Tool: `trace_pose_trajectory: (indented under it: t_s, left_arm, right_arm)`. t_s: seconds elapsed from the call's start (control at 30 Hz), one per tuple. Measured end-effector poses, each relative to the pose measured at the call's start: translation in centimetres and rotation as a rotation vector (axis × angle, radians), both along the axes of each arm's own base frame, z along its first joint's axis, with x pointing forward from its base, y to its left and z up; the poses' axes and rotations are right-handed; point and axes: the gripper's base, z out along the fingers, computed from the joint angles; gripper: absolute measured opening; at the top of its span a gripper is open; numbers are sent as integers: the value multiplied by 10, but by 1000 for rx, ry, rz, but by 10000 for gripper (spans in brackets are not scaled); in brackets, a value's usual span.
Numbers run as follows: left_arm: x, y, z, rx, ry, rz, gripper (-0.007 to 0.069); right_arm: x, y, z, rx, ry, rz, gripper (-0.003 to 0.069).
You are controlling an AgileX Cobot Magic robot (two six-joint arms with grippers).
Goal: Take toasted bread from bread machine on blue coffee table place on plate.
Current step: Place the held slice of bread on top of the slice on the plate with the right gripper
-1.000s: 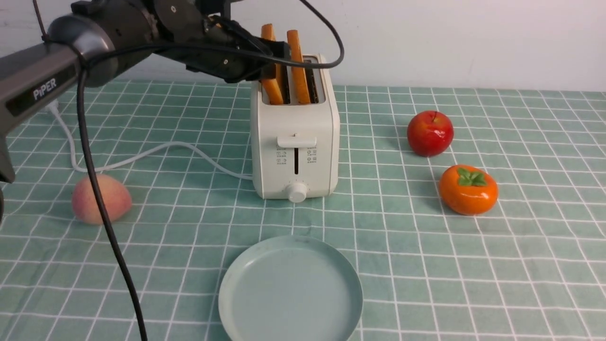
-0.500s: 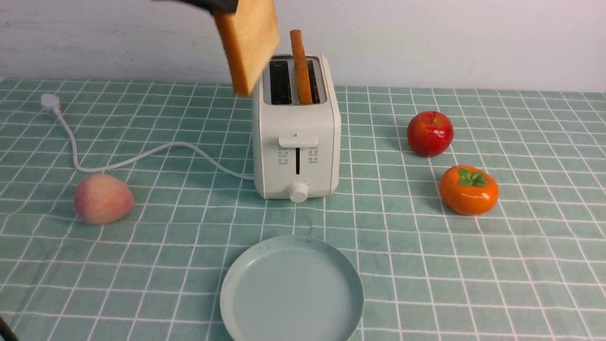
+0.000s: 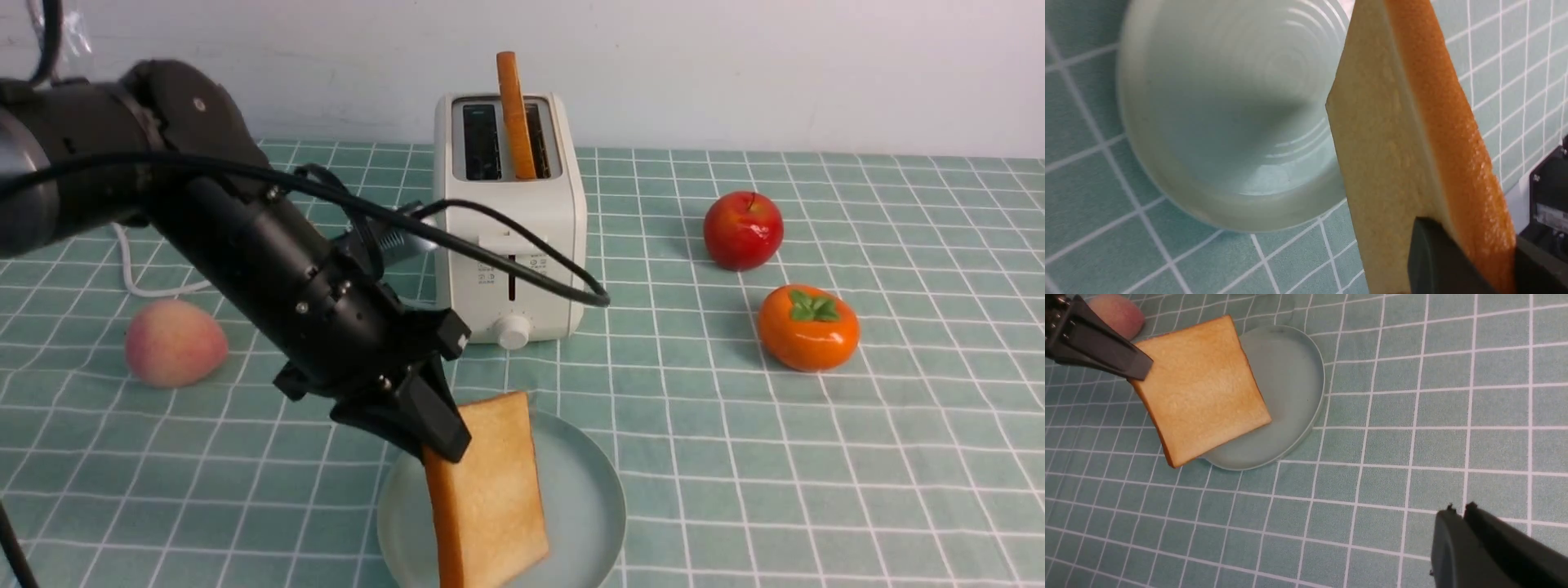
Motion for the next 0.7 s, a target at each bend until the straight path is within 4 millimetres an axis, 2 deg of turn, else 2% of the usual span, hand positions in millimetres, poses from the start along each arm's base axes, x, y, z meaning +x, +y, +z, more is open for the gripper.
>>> trace_pose_trajectory:
  t_s: [0.2, 0.3, 0.37, 0.4, 0.43, 0.47, 0.53, 0.6, 0.7]
  left_arm:
    - [8, -3, -14, -6, 21, 40, 94]
    - [13, -1, -17, 18, -16, 75, 170]
    - [16, 1, -20, 46, -33, 95, 260]
    - [16, 1, -20, 52, -32, 97, 280]
    - [16, 3, -22, 82, -28, 97, 347]
    - [16, 4, -22, 87, -30, 97, 355]
    - [17, 9, -22, 160, -25, 91, 434]
    - [20, 14, -17, 226, -28, 109, 459]
    - [24, 19, -8, 290, -50, 149, 437]
  right_arm:
    - [0, 0, 0, 0, 0, 0, 41]
    - [0, 0, 0, 1, -5, -3, 46]
    - [2, -1, 3, 3, -22, -11, 52]
    - [2, -1, 4, 3, -25, -12, 53]
    - [3, -1, 9, 4, -36, -13, 57]
    - [4, -1, 10, 5, -35, -14, 59]
    - [8, 0, 24, 10, -42, -12, 69]
    - [17, 0, 41, 8, -33, 0, 83]
    - [32, 1, 60, 5, -9, 15, 102]
